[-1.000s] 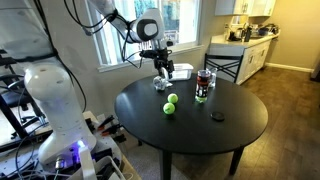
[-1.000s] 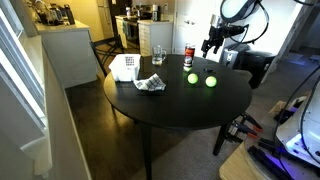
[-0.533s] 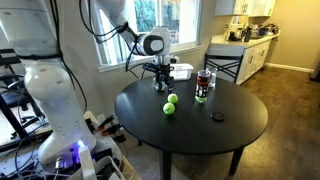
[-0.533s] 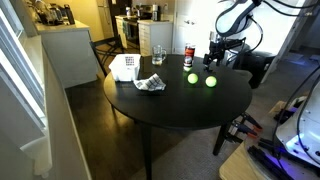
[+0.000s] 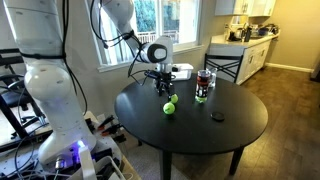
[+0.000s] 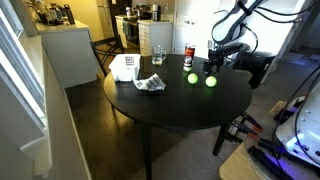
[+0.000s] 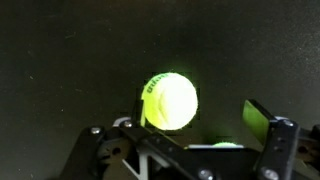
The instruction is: Lift the tennis ball to the right from the table and put it in the tennis container
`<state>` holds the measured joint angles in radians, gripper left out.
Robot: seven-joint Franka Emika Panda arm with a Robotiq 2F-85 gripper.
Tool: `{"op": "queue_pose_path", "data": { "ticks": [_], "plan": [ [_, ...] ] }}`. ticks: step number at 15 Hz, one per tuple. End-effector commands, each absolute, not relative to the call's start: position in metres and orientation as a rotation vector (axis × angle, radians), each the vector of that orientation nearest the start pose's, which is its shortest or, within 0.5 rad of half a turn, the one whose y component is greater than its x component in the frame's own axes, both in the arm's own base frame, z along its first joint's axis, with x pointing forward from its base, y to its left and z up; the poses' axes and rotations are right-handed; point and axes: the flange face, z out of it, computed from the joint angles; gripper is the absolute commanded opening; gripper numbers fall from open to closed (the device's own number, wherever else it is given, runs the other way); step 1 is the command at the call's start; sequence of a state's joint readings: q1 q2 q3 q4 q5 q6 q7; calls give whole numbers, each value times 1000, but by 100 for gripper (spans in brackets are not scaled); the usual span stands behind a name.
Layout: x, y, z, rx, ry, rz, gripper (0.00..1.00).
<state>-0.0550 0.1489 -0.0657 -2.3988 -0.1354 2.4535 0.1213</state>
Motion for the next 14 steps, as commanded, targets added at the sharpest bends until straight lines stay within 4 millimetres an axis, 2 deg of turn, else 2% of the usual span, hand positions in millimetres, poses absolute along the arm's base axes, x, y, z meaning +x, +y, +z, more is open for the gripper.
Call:
{"op": "queue_pose_path", "data": {
  "ticks": [1, 6, 9, 14],
  "plan": [
    [489, -75, 226, -3244, 198, 205, 100],
    [489, -100, 205, -3253, 218, 261, 100],
    [487, -106, 196, -3243, 220, 268, 100],
    [491, -108, 178, -3250, 175, 175, 100]
  ]
}}
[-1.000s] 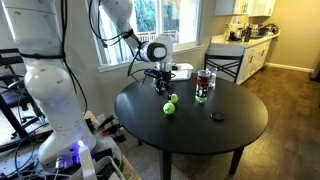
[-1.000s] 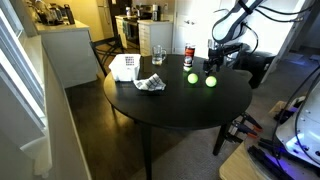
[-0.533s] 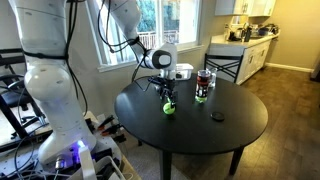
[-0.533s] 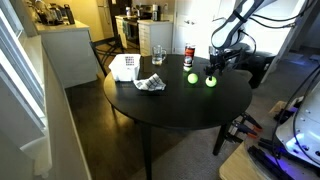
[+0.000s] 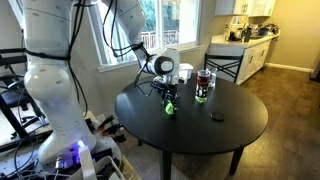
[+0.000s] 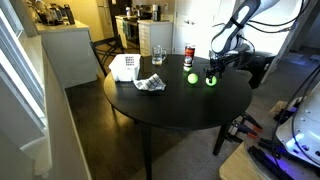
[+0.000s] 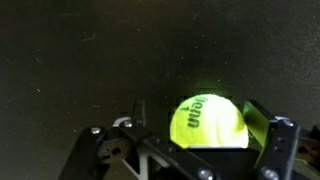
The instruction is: Lift the tennis ball to the right from the table and put it in the tennis container
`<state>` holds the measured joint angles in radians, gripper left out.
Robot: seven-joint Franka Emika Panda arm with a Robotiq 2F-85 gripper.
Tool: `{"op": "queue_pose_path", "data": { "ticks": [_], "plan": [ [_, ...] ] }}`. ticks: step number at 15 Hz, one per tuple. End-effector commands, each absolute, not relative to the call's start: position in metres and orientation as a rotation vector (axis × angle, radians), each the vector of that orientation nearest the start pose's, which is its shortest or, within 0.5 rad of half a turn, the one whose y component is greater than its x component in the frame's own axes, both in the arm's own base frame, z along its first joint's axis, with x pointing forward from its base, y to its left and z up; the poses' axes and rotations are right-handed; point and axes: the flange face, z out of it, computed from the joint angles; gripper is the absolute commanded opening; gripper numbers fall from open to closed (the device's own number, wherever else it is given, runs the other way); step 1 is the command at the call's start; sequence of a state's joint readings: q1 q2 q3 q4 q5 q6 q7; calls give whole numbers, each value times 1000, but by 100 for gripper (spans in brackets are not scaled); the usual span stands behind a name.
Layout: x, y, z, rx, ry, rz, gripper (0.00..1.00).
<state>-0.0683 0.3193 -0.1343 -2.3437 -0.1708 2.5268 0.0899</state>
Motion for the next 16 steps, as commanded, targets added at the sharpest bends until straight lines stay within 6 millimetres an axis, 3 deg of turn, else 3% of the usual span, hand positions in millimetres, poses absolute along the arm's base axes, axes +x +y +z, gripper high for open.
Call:
{"op": "queue_pose_path", "data": {
  "ticks": [1, 8, 16],
  "plan": [
    [492, -109, 175, -3249, 168, 163, 100],
    [488, -110, 171, -3227, 52, 201, 100],
    [497, -118, 185, -3243, 24, 15, 100]
  ]
}}
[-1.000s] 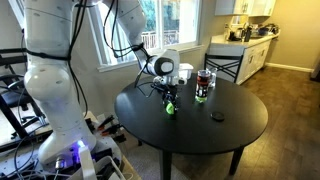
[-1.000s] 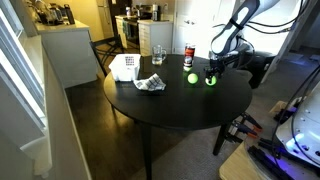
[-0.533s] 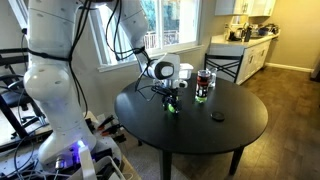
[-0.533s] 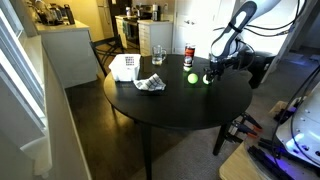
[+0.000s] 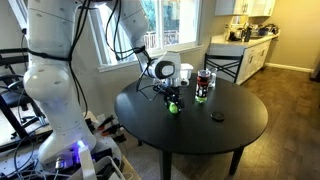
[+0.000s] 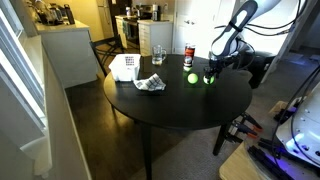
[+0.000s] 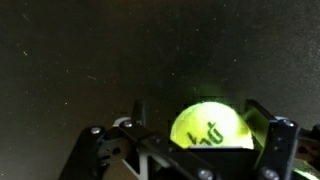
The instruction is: Lift the tennis ball to the right from the table and put it in the tennis container
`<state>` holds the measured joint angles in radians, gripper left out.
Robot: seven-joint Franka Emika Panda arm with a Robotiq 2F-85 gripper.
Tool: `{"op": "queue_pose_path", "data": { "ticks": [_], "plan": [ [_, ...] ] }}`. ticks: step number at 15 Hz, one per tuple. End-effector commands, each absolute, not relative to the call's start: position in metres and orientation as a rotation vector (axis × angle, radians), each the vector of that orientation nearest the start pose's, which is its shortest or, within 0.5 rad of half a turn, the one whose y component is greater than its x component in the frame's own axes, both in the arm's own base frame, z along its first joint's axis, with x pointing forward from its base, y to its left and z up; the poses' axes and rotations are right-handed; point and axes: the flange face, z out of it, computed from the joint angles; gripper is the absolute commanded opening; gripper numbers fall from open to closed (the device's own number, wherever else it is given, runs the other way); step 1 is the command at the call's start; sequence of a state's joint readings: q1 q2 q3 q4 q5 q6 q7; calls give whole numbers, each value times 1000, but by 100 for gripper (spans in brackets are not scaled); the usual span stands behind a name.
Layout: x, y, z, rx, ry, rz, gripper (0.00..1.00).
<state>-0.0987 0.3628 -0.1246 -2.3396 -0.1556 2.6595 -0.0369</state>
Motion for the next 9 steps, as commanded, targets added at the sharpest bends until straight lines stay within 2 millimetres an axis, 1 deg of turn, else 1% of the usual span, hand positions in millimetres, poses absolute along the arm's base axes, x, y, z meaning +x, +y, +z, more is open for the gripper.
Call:
{"op": "queue_pose_path", "data": {
  "ticks": [1, 5, 9],
  "plan": [
    [498, -119, 185, -3244, 26, 2, 100],
    [501, -121, 182, -3246, 17, -24, 100],
    [509, -122, 179, -3261, 10, -84, 100]
  ]
}}
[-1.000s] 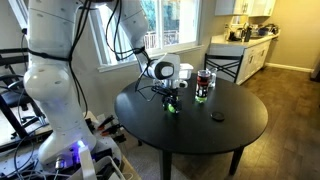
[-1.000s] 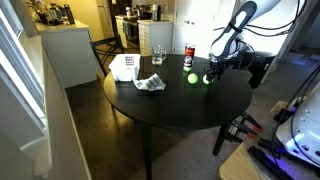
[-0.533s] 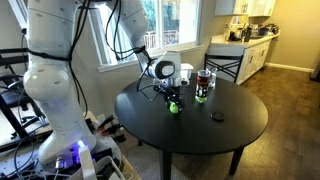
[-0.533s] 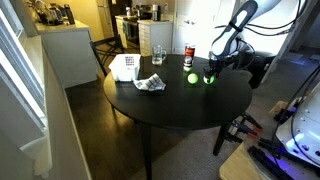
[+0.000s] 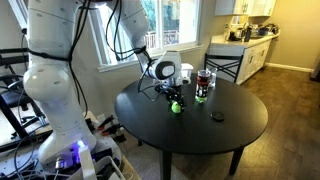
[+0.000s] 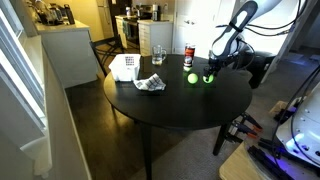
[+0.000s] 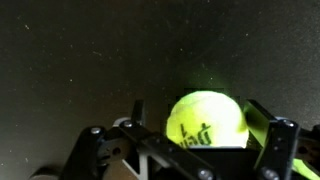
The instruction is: Lift the tennis ball to the right from the table and put it in the tennis container
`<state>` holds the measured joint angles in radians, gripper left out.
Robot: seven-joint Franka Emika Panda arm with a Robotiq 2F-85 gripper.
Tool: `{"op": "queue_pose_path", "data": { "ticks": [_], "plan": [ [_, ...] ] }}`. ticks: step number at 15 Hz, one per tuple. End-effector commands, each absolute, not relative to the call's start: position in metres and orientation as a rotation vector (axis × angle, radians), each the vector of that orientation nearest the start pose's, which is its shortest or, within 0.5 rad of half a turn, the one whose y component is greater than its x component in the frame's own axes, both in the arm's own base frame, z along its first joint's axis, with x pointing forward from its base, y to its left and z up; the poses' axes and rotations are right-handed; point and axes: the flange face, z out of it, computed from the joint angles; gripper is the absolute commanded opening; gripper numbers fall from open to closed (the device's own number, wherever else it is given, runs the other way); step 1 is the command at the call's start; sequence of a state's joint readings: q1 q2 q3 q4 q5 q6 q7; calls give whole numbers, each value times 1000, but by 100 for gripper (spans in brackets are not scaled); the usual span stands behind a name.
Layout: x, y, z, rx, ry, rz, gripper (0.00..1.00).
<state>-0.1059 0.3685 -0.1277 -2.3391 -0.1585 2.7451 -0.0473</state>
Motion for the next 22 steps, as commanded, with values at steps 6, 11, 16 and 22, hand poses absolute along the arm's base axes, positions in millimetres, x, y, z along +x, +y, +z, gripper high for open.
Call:
{"op": "queue_pose_path", "data": {
  "ticks": [6, 11, 16, 22],
  "plan": [
    [515, -124, 173, -3271, 51, -157, 100],
    [517, -128, 169, -3271, 48, -182, 73],
    [518, -128, 171, -3269, 57, -176, 44],
    [522, -130, 219, -3271, 92, -277, 42]
  ]
}}
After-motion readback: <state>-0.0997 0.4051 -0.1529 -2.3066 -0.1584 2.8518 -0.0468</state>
